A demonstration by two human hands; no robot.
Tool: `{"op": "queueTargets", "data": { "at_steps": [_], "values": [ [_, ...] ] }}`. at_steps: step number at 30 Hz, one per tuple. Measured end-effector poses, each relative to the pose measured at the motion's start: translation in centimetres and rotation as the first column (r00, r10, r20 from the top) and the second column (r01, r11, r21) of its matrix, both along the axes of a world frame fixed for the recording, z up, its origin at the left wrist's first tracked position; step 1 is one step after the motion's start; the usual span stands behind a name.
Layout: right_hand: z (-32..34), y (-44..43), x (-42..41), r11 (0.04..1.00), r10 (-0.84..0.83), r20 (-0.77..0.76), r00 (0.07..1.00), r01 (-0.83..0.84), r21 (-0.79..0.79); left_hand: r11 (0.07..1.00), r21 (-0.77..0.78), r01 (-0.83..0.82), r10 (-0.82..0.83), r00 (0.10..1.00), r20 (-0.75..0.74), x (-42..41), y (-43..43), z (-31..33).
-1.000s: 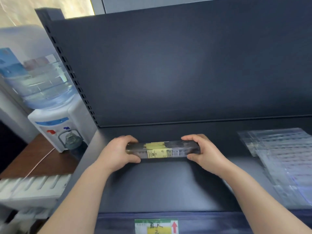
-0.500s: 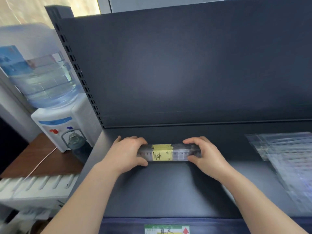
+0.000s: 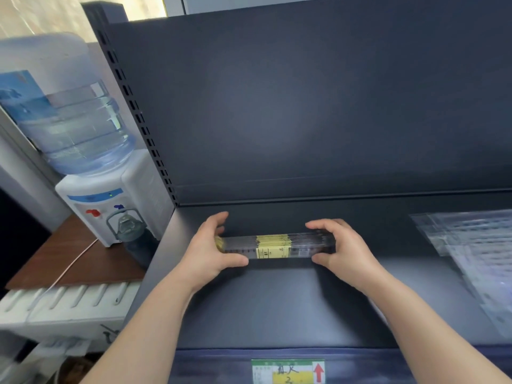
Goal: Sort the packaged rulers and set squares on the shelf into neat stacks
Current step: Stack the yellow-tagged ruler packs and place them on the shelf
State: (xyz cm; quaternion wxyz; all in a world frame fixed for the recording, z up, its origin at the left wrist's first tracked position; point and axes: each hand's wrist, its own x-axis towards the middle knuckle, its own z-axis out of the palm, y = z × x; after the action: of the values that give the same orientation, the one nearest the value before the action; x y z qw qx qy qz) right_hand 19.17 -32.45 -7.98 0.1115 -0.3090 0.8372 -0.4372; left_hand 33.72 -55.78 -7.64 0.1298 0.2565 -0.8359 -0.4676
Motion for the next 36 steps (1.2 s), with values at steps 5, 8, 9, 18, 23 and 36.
{"op": "queueTargets", "data": {
  "at_steps": [5,8,9,18,23,36],
  "values": [
    [0.7,-0.2,0.0,1.000,-0.022,0.045,0.999,0.021,0.016,1.000,0.022,-0.013,0.013,1.000,0.009,0.4,-0.3,0.0],
    [0.6,-0.5,0.1,0.998,-0.010,0.003,1.000,0.010,0.059,0.990,-0.136,0.033,-0.023,0.997,0.076,0.3,0.1,0.6],
    [0.6,-0.6,0.1,0.996,-0.006,-0.029,1.000,0.008,0.091,0.980,-0.192,0.042,-0.024,0.995,0.097,0.3,0.2,0.8],
    [1.4,-1.4,0.9,0.895,0.148,-0.416,0.897,0.058,0.442,0.641,-0.666,0.380,-0.106,0.904,0.414,-2.0,2.0,2.9],
    [2.3,-1.7,1.0,0.896,0.187,-0.488,0.853,0.056,0.441,0.576,-0.712,0.402,-0.134,0.906,0.402,-2.8,1.9,3.6],
    [1.3,-2.5,0.7,0.862,0.220,-0.410,0.885,0.020,0.506,0.577,-0.667,0.472,-0.077,0.844,0.530,-2.4,0.9,1.7]
  ]
}}
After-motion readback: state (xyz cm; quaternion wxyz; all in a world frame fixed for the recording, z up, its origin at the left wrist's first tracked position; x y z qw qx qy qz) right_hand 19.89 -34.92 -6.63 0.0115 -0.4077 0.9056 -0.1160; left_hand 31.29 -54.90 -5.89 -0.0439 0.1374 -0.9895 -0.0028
